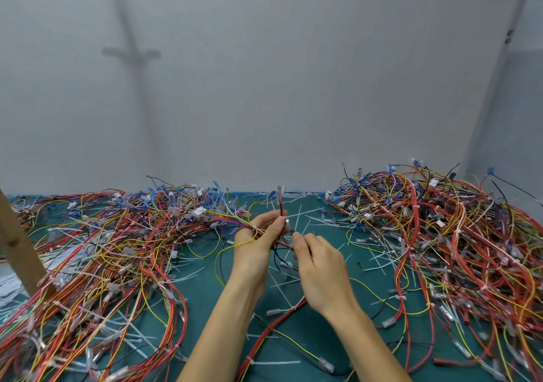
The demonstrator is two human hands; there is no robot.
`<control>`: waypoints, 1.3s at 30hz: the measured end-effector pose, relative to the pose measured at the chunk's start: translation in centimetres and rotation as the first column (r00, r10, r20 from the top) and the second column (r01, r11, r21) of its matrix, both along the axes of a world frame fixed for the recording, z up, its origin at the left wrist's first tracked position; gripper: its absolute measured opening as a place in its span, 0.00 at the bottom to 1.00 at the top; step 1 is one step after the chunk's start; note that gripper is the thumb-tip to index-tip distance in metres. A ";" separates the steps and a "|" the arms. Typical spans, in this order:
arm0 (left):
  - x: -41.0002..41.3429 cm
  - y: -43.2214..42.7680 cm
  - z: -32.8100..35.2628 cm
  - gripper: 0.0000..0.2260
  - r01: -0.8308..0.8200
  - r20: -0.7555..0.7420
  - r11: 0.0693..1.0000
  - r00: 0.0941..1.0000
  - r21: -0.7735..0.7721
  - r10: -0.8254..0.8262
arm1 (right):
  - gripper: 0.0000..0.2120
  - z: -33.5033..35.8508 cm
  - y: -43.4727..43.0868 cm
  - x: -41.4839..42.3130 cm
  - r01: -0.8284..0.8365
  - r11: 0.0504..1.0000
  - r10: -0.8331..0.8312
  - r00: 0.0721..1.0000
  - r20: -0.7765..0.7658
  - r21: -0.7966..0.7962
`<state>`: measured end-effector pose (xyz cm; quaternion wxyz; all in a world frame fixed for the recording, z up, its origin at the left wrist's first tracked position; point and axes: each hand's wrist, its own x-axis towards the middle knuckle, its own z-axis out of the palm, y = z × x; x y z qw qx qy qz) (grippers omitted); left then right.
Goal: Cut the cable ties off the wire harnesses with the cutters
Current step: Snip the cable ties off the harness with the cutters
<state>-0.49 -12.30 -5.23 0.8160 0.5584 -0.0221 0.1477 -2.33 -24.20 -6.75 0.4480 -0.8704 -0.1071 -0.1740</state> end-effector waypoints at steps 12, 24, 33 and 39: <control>-0.1 -0.8 0.2 0.05 -0.145 0.101 0.986 0.986 0.088 0.136 | 0.23 0.4 0.2 -0.1 -0.021 0.990 0.036 0.994 -0.106 0.140; 0.0 -0.6 0.1 0.06 -0.134 0.097 0.987 0.987 0.084 0.126 | 0.25 0.3 0.2 -0.1 -0.031 0.990 0.043 0.995 -0.089 0.138; -0.1 -0.7 0.2 0.05 -0.153 0.091 0.982 0.985 0.108 0.143 | 0.25 0.1 0.2 -0.1 -0.025 0.988 0.043 0.992 -0.115 0.150; -0.3 -0.7 0.4 0.05 -0.141 0.094 0.985 0.987 0.104 0.131 | 0.23 0.0 0.3 0.0 -0.025 0.977 0.052 0.991 -0.126 0.213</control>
